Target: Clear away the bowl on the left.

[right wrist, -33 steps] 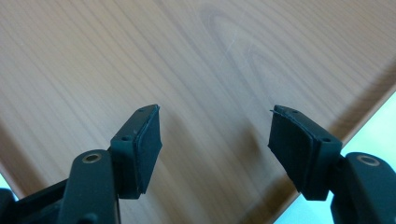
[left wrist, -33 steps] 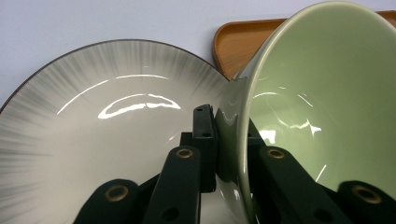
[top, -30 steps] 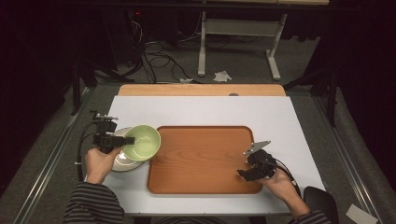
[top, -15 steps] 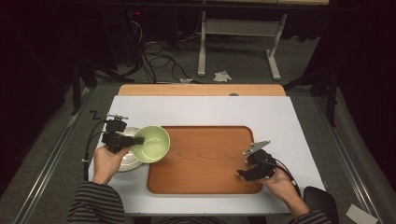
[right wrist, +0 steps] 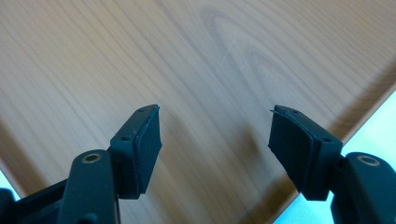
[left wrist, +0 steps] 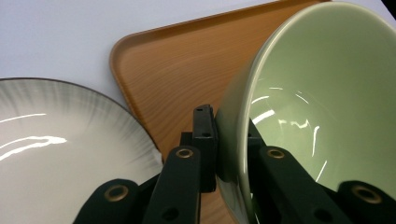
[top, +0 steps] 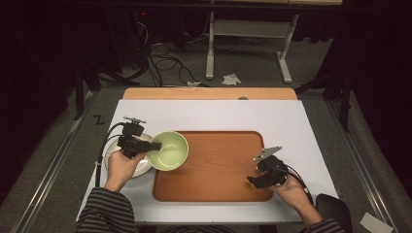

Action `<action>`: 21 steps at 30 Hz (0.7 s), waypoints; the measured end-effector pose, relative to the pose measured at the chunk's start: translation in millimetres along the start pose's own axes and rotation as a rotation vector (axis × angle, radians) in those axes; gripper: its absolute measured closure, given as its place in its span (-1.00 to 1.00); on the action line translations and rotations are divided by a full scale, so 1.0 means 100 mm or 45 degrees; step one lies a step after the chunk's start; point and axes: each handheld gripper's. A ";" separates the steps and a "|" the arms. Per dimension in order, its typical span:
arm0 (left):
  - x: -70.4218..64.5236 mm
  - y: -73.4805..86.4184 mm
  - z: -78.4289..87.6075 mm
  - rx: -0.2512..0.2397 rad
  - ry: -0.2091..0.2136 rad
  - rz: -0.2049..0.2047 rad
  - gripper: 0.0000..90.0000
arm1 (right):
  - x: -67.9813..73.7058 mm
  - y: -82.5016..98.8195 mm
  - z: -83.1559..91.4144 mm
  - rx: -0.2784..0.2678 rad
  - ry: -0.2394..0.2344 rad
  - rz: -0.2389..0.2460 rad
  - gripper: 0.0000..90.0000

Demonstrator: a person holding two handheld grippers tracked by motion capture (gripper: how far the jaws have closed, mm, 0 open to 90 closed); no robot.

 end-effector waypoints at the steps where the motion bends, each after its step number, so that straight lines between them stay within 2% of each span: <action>1: -0.03 -0.01 -0.03 0.006 0.010 -0.008 0.86 | 0.00 0.00 0.00 0.000 0.000 -0.004 -0.20; 10: -0.16 -0.06 -0.13 0.026 0.037 -0.043 0.86 | 0.00 0.00 0.01 -0.006 0.009 0.003 -0.20; 16: -0.32 -0.12 -0.31 0.063 0.070 -0.092 0.86 | 0.00 0.00 0.02 -0.014 0.006 -0.002 -0.20; 21: -0.39 -0.15 -0.39 0.069 0.090 -0.106 0.86 | -0.01 0.00 0.02 -0.019 0.004 -0.008 -0.20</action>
Point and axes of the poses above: each handheld gripper's, and its own axes: z roughly backward along the jaws, y roughly out of its underside, x roughly to its left, and after that the axes turned 15 degrees about -x, right-handed
